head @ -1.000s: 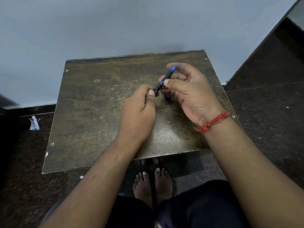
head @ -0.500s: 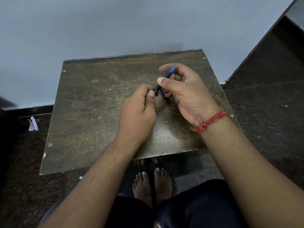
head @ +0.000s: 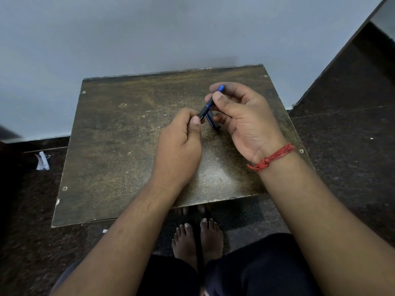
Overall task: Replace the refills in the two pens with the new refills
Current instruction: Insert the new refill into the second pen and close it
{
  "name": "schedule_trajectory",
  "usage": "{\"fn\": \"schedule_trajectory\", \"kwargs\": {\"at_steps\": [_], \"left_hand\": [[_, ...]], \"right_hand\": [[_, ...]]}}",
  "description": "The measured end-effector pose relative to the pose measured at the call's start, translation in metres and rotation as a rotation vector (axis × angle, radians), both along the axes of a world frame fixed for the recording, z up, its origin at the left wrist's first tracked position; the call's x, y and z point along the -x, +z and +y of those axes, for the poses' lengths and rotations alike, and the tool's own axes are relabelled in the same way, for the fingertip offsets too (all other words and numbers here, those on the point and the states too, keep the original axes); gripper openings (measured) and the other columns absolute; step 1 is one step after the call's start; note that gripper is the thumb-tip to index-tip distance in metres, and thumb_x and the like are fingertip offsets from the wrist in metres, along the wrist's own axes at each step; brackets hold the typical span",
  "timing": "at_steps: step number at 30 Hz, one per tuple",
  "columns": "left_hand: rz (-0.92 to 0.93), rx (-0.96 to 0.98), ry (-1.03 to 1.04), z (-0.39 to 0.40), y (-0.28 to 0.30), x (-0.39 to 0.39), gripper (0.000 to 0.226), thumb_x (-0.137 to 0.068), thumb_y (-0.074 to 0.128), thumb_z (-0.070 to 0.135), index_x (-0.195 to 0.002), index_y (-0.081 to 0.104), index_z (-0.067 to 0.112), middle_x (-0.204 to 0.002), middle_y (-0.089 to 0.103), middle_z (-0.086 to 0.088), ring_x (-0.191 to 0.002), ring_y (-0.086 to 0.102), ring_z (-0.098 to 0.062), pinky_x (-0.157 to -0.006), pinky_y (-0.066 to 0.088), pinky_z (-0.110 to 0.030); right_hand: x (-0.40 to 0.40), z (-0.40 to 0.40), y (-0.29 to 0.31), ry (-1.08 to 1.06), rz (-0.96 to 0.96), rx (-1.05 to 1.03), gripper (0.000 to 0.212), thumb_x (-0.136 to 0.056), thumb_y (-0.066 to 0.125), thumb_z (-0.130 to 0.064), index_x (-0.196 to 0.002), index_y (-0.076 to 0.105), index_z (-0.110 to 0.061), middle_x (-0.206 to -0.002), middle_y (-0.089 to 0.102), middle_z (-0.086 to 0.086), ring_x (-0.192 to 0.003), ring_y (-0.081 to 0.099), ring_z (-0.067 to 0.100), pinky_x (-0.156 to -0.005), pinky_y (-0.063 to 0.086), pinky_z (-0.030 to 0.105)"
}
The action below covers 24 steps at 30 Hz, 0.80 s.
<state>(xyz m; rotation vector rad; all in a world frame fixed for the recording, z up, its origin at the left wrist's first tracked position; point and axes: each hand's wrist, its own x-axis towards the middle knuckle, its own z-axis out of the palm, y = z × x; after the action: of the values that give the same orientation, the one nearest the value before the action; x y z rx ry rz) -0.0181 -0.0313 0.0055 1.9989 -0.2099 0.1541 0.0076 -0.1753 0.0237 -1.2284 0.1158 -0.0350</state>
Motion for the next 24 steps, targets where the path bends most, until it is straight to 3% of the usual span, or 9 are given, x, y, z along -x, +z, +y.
{"fn": "schedule_trajectory", "kwargs": {"at_steps": [4, 7, 11, 14, 17, 21, 24], "left_hand": [[0.002, -0.013, -0.022, -0.0024, 0.0011, 0.0024, 0.02, -0.104, 0.043, 0.023, -0.098, 0.06, 0.016, -0.063, 0.052, 0.004, -0.055, 0.045, -0.006, -0.055, 0.04, -0.039], [0.016, -0.013, -0.016, -0.0026, 0.0011, 0.0022, 0.02, -0.105, 0.042, 0.024, -0.098, 0.06, 0.017, -0.063, 0.051, 0.009, -0.055, 0.045, -0.005, -0.055, 0.04, -0.036], [0.024, 0.013, 0.002, -0.0002, 0.001, 0.0003, 0.021, -0.105, 0.041, 0.024, -0.098, 0.059, 0.016, -0.064, 0.052, 0.004, -0.055, 0.044, -0.007, -0.054, 0.04, -0.036], [0.028, 0.015, 0.004, -0.0005, 0.001, 0.0005, 0.021, -0.104, 0.041, 0.024, -0.096, 0.059, 0.016, -0.065, 0.053, 0.002, -0.056, 0.044, -0.007, -0.054, 0.04, -0.037], [0.027, 0.007, 0.006, -0.0011, 0.0001, 0.0006, 0.022, -0.104, 0.041, 0.025, -0.096, 0.059, 0.015, -0.066, 0.054, 0.0, -0.058, 0.046, -0.009, -0.057, 0.042, -0.039], [0.014, -0.009, -0.003, -0.0025, 0.0008, 0.002, 0.024, -0.102, 0.041, 0.027, -0.097, 0.061, 0.016, -0.065, 0.055, -0.002, -0.057, 0.047, -0.01, -0.056, 0.043, -0.042], [0.014, -0.004, -0.007, -0.0026, 0.0017, 0.0024, 0.023, -0.103, 0.041, 0.027, -0.098, 0.061, 0.016, -0.064, 0.053, 0.003, -0.055, 0.045, -0.008, -0.055, 0.042, -0.041]], "right_hand": [[-0.0006, 0.0011, -0.0014, -0.055, 0.021, 0.076, 0.014, -0.088, 0.073, -0.011, -0.081, 0.062, -0.015, -0.068, 0.06, -0.001, -0.061, 0.048, 0.016, -0.049, 0.036, 0.024], [-0.0001, 0.0005, -0.0028, -0.061, 0.026, 0.134, 0.018, -0.09, 0.071, -0.021, -0.082, 0.056, -0.016, -0.066, 0.057, -0.001, -0.059, 0.045, 0.015, -0.047, 0.033, 0.023], [-0.0011, -0.0044, -0.0038, -0.043, 0.017, 0.081, 0.004, -0.093, 0.067, -0.016, -0.095, 0.064, -0.014, -0.087, 0.072, 0.002, -0.073, 0.062, 0.015, -0.053, 0.041, 0.023], [-0.0004, -0.0067, -0.0034, 0.007, 0.009, 0.032, 0.012, -0.095, 0.061, -0.003, -0.104, 0.066, -0.01, -0.099, 0.076, 0.009, -0.08, 0.065, 0.016, -0.056, 0.041, 0.023], [-0.0007, -0.0044, -0.0016, 0.015, 0.015, 0.026, 0.015, -0.093, 0.061, 0.0, -0.104, 0.068, -0.008, -0.089, 0.074, 0.005, -0.072, 0.06, 0.012, -0.054, 0.038, 0.022], [-0.0005, -0.0008, -0.0013, -0.031, 0.049, 0.049, 0.004, -0.09, 0.068, -0.007, -0.09, 0.068, -0.011, -0.071, 0.063, -0.002, -0.061, 0.049, 0.011, -0.05, 0.033, 0.023], [-0.0001, -0.0006, -0.0038, -0.07, 0.039, 0.11, 0.014, -0.089, 0.071, -0.016, -0.08, 0.061, -0.015, -0.065, 0.059, -0.005, -0.059, 0.046, 0.011, -0.049, 0.033, 0.024]]}}
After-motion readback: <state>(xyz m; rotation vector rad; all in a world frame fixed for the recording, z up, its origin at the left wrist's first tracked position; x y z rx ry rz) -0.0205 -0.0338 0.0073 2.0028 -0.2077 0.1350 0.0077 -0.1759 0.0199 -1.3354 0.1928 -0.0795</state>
